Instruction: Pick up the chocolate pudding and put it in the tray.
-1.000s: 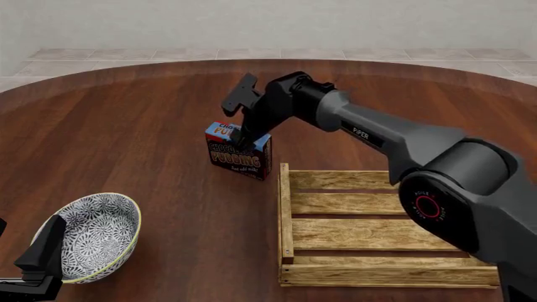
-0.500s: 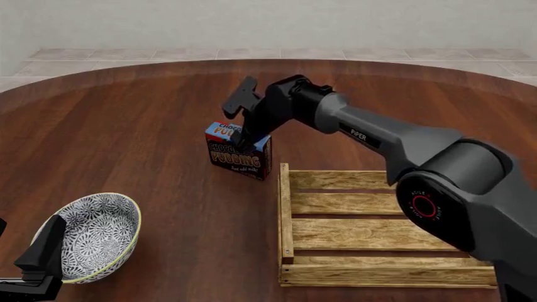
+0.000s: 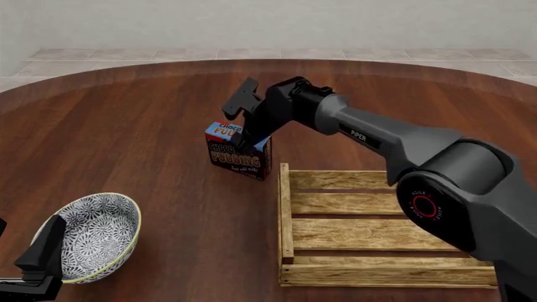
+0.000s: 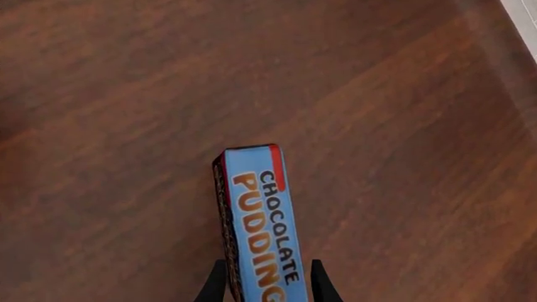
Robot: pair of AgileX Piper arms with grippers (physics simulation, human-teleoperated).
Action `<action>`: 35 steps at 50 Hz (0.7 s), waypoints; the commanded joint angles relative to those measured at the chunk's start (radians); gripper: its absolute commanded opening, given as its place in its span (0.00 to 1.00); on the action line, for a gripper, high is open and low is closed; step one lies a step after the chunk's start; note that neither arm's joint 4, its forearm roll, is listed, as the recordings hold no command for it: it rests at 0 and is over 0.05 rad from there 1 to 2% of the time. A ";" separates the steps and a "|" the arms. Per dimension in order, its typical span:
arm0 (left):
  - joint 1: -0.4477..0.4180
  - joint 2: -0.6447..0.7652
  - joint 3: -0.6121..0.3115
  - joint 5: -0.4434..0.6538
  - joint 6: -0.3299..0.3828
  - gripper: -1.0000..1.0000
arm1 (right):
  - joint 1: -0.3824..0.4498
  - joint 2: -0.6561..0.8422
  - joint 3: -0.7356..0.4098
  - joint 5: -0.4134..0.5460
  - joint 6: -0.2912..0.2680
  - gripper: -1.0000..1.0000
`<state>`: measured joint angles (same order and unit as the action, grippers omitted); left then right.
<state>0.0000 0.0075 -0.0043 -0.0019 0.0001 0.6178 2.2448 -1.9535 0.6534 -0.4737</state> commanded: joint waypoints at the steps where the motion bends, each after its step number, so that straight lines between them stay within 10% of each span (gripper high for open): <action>1: 0.000 0.000 0.000 0.000 0.000 1.00 | -0.003 0.002 0.002 0.000 0.002 1.00; 35: 0.000 0.000 0.000 0.000 0.000 1.00 | -0.008 0.014 0.027 -0.020 0.002 1.00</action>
<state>0.0000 0.0075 -0.0043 -0.0019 0.0001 0.6108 2.2580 -1.9392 0.6381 -0.4716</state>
